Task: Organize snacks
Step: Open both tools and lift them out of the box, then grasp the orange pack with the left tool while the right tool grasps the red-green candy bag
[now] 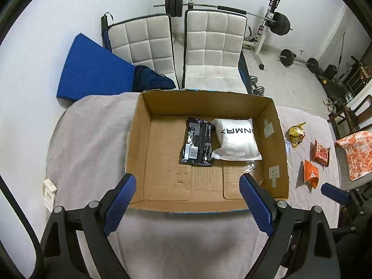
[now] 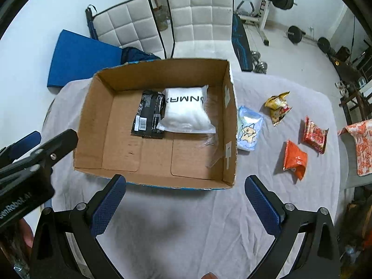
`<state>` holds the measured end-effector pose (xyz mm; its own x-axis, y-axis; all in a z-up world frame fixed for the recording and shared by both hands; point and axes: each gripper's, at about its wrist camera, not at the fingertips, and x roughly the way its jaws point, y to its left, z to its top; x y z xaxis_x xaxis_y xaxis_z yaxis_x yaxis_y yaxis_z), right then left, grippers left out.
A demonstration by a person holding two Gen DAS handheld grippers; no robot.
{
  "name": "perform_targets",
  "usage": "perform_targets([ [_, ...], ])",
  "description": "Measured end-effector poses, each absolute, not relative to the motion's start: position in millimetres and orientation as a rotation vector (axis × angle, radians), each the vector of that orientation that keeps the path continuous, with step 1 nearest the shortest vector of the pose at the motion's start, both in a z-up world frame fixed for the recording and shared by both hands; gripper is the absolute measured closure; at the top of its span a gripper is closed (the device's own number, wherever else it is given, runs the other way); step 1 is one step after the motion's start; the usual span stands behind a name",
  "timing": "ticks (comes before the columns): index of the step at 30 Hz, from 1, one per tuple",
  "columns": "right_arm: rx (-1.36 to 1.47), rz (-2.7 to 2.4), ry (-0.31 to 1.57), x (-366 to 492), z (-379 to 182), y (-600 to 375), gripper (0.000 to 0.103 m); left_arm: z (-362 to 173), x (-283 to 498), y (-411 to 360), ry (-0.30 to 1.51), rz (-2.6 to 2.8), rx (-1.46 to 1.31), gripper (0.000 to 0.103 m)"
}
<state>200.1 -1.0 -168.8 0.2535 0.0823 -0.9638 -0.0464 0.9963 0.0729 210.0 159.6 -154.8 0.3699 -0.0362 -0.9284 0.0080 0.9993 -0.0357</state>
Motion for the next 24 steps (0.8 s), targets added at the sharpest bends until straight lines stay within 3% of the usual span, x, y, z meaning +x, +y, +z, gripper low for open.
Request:
perform_targets([
  [8, 0.072, 0.118, 1.302, 191, -151, -29, 0.000, -134, 199, 132, 1.182, -0.039, -0.043, 0.012],
  [15, 0.185, 0.037, 1.327, 190, -147, -136, 0.000, -129, 201, 61, 1.195, -0.114, -0.037, 0.012],
  [24, 0.241, -0.233, 1.410, 174, -200, -337, 0.000, -214, 216, -100, 1.448, -0.270, -0.046, 0.012],
])
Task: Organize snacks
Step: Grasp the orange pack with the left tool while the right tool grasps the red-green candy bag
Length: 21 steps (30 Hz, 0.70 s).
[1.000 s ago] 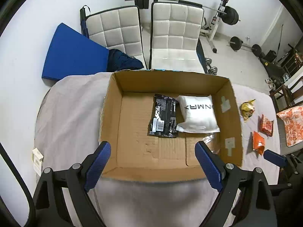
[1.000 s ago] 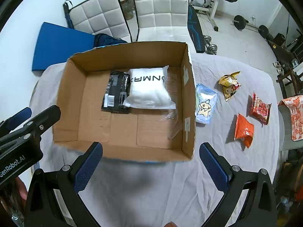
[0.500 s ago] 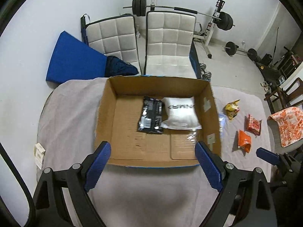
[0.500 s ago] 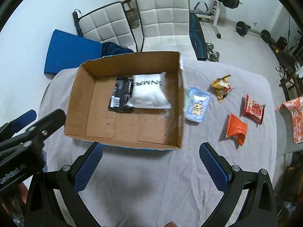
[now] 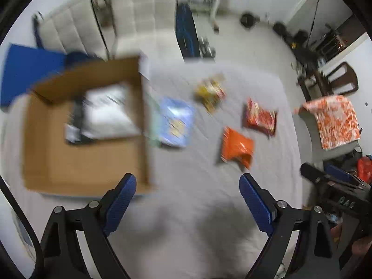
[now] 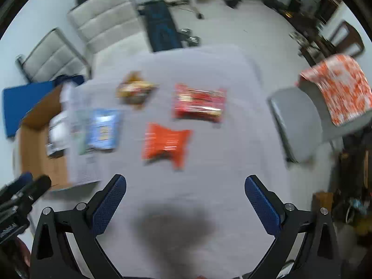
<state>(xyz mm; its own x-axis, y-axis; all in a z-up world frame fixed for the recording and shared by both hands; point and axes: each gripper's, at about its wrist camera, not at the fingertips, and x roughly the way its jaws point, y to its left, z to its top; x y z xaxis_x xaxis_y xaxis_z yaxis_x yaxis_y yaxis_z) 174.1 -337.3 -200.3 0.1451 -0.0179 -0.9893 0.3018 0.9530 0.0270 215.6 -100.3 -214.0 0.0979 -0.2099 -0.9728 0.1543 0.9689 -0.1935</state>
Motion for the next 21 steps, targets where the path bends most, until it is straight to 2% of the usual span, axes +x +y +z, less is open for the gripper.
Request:
perform_targets([
  [4, 0.284, -0.272, 1.453, 177, -232, -405, 0.000, -265, 224, -161, 1.568, -0.294, -0.073, 0.012],
  [7, 0.308, -0.278, 1.479, 184, -253, -437, 0.000, -289, 233, -201, 1.586, -0.306, -0.022, 0.012],
  [17, 0.301, -0.244, 1.533, 210, -298, -463, 0.000, -376, 259, -278, 1.679, -0.327, 0.224, 0.013],
  [18, 0.302, -0.240, 1.537, 213, -302, -464, 0.000, -382, 260, -280, 1.682, -0.318, 0.243, 0.016],
  [20, 0.310, -0.229, 1.541, 219, -306, -465, 0.000, -388, 261, -279, 1.665, -0.290, 0.289, 0.040],
  [21, 0.314, -0.225, 1.540, 223, -308, -464, 0.000, -389, 261, -276, 1.659, -0.284, 0.295, 0.042],
])
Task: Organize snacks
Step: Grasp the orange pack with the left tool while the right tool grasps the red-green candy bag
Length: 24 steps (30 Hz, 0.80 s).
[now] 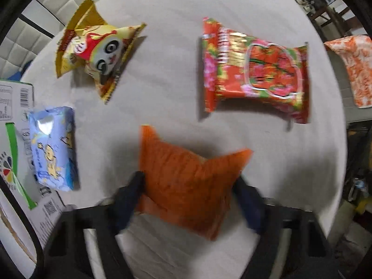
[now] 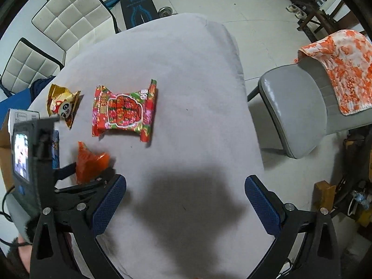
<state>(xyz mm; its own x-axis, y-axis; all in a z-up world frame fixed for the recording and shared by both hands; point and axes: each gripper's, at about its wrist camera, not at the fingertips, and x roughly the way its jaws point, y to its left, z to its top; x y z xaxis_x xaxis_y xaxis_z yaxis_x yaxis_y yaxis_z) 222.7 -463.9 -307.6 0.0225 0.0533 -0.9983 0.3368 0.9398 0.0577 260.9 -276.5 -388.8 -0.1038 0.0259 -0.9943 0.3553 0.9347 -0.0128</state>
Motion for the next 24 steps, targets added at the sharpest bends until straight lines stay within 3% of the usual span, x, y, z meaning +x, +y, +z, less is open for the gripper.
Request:
perform_targets([
  [4, 0.351, -0.198, 1.541, 244, -318, -457, 0.000, -386, 268, -254, 1.651, -0.243, 0.244, 0.049],
  [12, 0.469, -0.192, 1.565, 306, -362, -424, 0.000, -383, 304, -202, 1.648, -0.087, 0.034, 0.049],
  [23, 0.503, -0.267, 1.623, 340, -417, -400, 0.000, -383, 326, -204, 1.641, -0.054, 0.010, 0.050],
  [24, 0.489, -0.275, 1.622, 340, -416, -399, 0.004, -384, 327, -204, 1.642, -0.055, 0.014, 0.050],
])
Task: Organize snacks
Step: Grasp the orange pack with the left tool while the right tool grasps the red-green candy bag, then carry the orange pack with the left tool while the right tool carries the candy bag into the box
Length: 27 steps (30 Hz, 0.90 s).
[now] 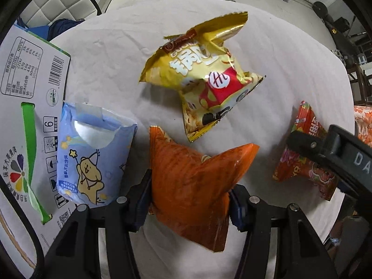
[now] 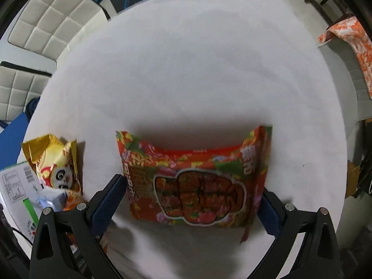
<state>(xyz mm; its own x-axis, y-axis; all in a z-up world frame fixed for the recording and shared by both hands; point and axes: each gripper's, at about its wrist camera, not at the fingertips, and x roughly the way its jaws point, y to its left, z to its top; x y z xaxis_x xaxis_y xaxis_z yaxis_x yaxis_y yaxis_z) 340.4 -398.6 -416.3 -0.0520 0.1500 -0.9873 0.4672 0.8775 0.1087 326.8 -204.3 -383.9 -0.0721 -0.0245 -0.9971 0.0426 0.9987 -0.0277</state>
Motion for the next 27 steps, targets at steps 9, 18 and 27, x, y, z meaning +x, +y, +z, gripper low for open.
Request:
perform_targets([
  [9, 0.254, -0.200, 1.685, 308, -412, -378, 0.013, -384, 290, -204, 1.650, -0.091, 0.029, 0.051],
  [18, 0.172, -0.173, 1.761, 240, -422, -358, 0.012, -387, 240, -203, 1.625, -0.106, 0.122, 0.051],
  [27, 0.166, -0.216, 1.732, 243, -423, -347, 0.013, -388, 245, -210, 1.615, -0.108, 0.131, 0.056],
])
